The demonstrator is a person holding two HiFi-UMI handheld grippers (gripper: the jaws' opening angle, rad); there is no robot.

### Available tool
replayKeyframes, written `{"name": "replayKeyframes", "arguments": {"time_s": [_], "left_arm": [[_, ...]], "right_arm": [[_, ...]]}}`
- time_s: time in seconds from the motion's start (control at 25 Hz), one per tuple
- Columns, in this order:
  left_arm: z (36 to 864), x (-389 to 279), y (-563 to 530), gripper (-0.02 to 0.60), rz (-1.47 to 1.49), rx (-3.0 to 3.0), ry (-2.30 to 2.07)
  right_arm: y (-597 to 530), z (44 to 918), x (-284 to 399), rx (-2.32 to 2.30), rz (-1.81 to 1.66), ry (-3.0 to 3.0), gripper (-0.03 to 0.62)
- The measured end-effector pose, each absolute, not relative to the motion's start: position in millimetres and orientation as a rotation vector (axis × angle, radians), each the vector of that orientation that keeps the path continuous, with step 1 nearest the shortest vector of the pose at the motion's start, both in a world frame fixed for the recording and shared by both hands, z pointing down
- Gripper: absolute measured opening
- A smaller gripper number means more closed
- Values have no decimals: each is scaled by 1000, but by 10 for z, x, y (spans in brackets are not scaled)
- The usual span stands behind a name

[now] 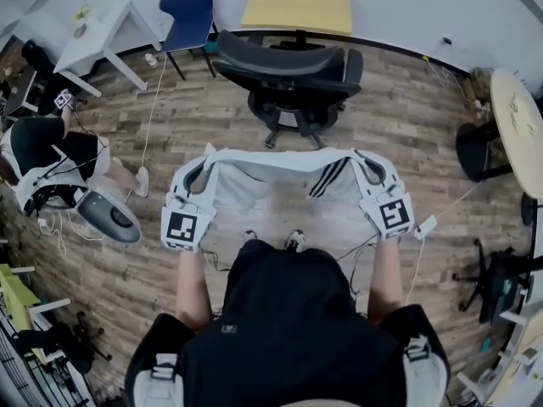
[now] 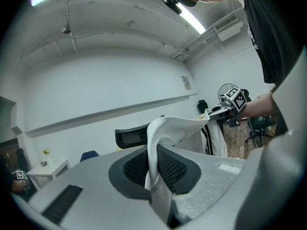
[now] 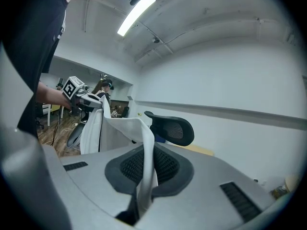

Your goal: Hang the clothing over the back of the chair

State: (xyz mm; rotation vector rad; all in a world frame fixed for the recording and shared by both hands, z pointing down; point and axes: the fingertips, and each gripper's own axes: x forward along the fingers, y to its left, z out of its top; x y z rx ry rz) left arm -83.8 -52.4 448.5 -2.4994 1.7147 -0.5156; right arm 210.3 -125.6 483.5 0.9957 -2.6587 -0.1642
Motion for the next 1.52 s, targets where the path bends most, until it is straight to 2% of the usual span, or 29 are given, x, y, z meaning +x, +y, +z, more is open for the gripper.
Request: {"name": "replayKeyframes", "arguments": {"time_s": [0.56, 1.52], "left_arm": [[4376, -1012, -793, 28, -470, -2477, 1689], [3789, -1747, -2429, 28, -375, -2444, 1544]], "right_arm": [[-1474, 4575, 1992, 1029, -204, -2702, -2], [-2783, 3893, 1409, 1156, -401, -2643, -2]]}}
